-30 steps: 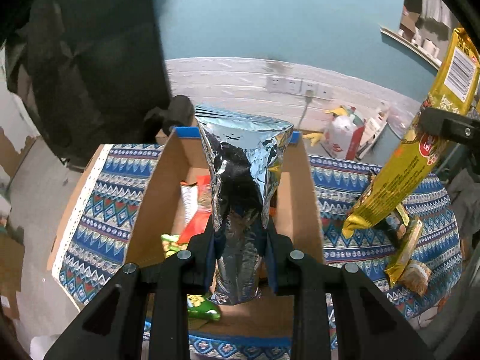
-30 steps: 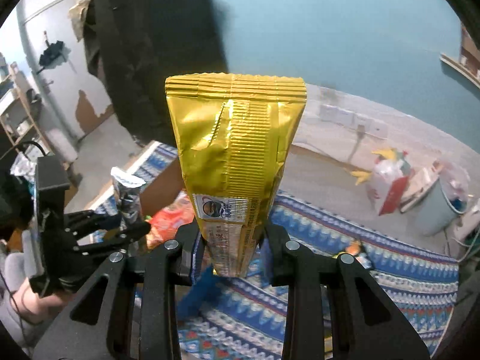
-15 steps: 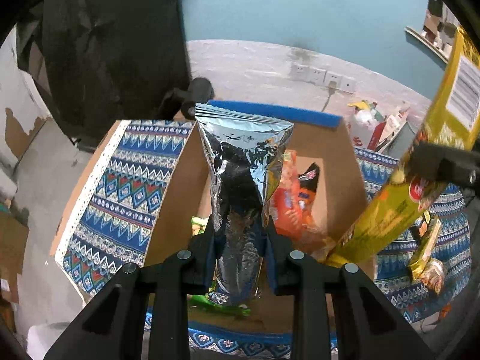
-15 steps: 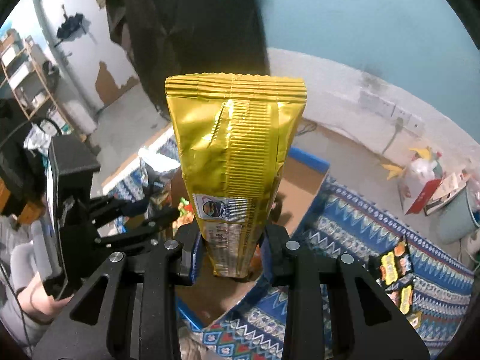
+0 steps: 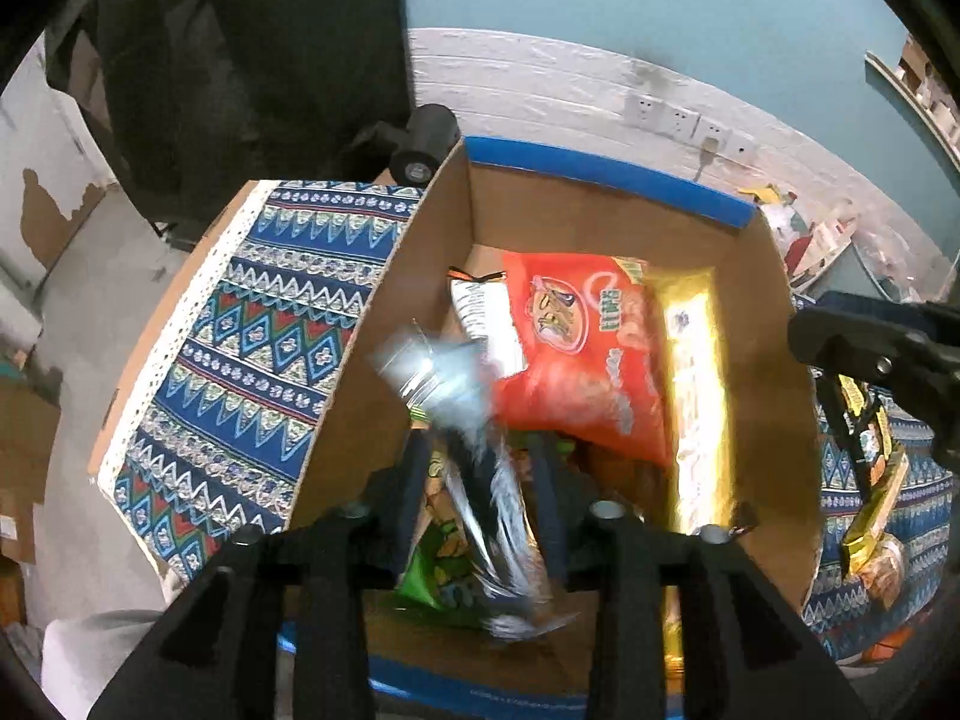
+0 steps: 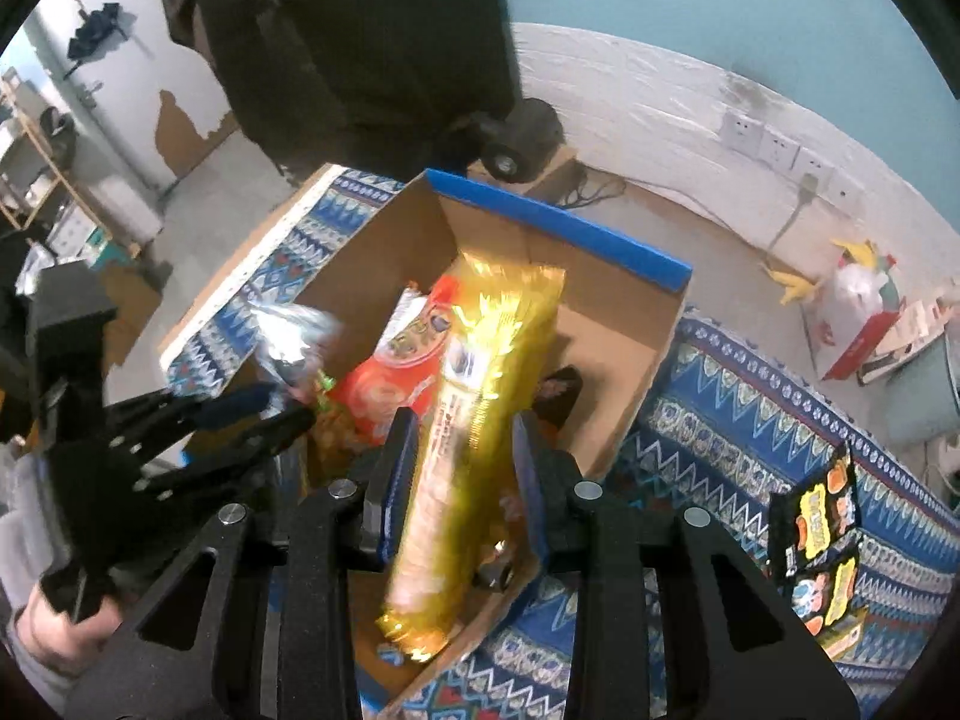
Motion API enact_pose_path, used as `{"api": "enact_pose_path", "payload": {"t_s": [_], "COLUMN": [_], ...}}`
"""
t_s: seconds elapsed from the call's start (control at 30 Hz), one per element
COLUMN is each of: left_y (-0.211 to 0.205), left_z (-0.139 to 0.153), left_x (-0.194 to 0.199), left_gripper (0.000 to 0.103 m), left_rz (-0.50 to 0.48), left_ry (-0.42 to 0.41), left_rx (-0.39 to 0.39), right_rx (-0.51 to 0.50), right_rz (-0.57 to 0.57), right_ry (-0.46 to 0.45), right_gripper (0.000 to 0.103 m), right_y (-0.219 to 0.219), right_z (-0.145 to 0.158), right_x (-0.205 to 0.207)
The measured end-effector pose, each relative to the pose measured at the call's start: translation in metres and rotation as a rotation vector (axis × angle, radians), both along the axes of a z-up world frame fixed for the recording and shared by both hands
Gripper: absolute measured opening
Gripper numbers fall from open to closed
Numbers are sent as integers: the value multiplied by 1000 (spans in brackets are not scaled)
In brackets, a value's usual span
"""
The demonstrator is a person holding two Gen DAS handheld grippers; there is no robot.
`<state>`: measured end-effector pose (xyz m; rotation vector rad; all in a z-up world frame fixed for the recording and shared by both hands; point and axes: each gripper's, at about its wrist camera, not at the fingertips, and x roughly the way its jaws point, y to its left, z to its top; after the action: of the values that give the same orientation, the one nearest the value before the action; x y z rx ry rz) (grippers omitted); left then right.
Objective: Organize snacks
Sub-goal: 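Carry the foil bag and gold bar over the cardboard box and release them inside, then move both tools back over the remaining snacks on the cloth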
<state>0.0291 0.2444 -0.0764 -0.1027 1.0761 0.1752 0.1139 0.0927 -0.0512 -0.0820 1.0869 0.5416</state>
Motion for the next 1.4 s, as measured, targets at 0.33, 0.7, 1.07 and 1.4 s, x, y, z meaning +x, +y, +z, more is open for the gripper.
{"api": "enact_pose_path", "payload": {"t_s": [0.33, 0.7, 1.07, 1.4], "left_y": [-10, -53, -116, -171], "left_z": [20, 37, 34, 26], "left_x": [-5, -6, -7, -14], "left_gripper": [75, 81, 81, 81], "left_rz": [3, -93, -247, -382], "left_ry": [-42, -66, -46, -19], "left_rx": [14, 38, 54, 59], "right_rx": [-28, -64, -96, -180], "right_rz": [-51, -120, -192, -207], "right_ry": [-47, -48, -17, 26], "right_gripper": [78, 80, 80, 81], "right_y": [-7, -51, -122, -187], "right_z": [6, 7, -4, -25], "right_x": [-1, -10, -27, -56]}}
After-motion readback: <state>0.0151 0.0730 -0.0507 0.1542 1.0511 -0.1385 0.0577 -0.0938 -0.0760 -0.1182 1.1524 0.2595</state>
